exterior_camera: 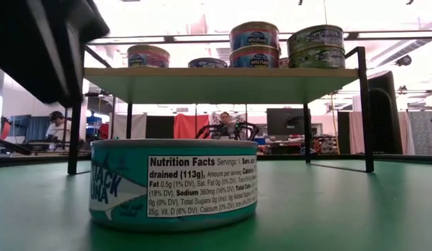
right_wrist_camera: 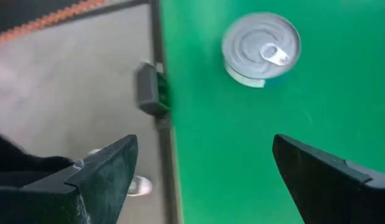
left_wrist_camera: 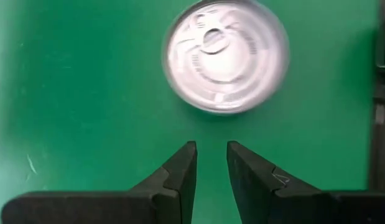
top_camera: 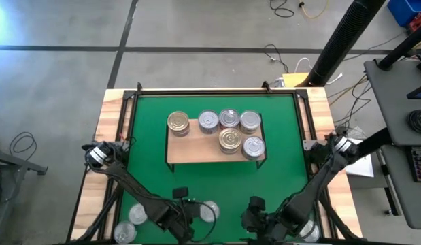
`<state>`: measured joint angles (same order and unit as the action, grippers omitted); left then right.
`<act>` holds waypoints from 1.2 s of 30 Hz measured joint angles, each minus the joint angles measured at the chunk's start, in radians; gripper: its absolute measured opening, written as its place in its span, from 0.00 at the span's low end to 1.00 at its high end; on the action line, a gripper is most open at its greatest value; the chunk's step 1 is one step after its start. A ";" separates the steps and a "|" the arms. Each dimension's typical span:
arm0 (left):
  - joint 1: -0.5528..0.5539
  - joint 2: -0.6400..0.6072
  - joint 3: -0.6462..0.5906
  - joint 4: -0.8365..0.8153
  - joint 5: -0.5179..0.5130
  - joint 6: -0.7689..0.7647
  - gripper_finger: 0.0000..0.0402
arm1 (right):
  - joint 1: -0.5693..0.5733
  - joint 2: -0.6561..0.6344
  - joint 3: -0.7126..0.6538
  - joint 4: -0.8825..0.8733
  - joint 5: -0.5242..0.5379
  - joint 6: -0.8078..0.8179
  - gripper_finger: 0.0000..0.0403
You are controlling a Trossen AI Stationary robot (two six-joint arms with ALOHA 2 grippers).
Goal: Stack canned seafood by type on shelf
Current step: Put the top left green and blue tuna can on the shelf
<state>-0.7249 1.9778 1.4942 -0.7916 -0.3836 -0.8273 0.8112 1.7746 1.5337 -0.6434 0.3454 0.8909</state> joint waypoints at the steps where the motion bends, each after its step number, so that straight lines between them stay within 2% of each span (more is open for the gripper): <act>1: 0.008 0.000 -0.010 0.003 0.000 0.003 0.19 | 0.000 0.020 0.000 -0.001 0.007 0.001 0.90; 5: 0.039 0.000 -0.058 0.004 0.004 0.058 0.19 | -0.013 0.100 0.000 0.003 0.082 0.081 0.90; 10: 0.042 0.000 -0.074 0.022 0.008 0.176 0.19 | -0.037 0.175 0.000 0.075 0.095 0.104 0.90; 13: 0.024 0.000 -0.069 0.035 0.008 0.242 0.23 | -0.046 0.201 0.000 0.083 0.092 0.104 0.90; 16: 0.014 0.000 -0.074 0.064 0.009 0.269 0.31 | -0.058 0.212 0.000 0.079 0.093 0.089 0.90; 22: 0.013 0.000 -0.116 0.126 0.008 0.255 0.55 | -0.088 0.219 0.000 0.077 0.102 0.021 0.90; 28: 0.013 0.000 -0.164 0.209 0.010 0.220 0.75 | -0.135 0.234 0.000 0.082 0.103 -0.149 0.90; 32: 0.013 0.000 -0.213 0.316 0.010 0.232 0.83 | -0.167 0.242 0.000 0.080 0.103 -0.270 0.90; 36: 0.022 0.000 -0.269 0.459 0.005 0.241 0.85 | -0.197 0.242 0.000 0.080 0.099 -0.361 0.90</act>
<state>-0.7032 1.9781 1.2249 -0.3324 -0.3791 -0.5865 0.6141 2.0163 1.5333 -0.5638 0.4447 0.5295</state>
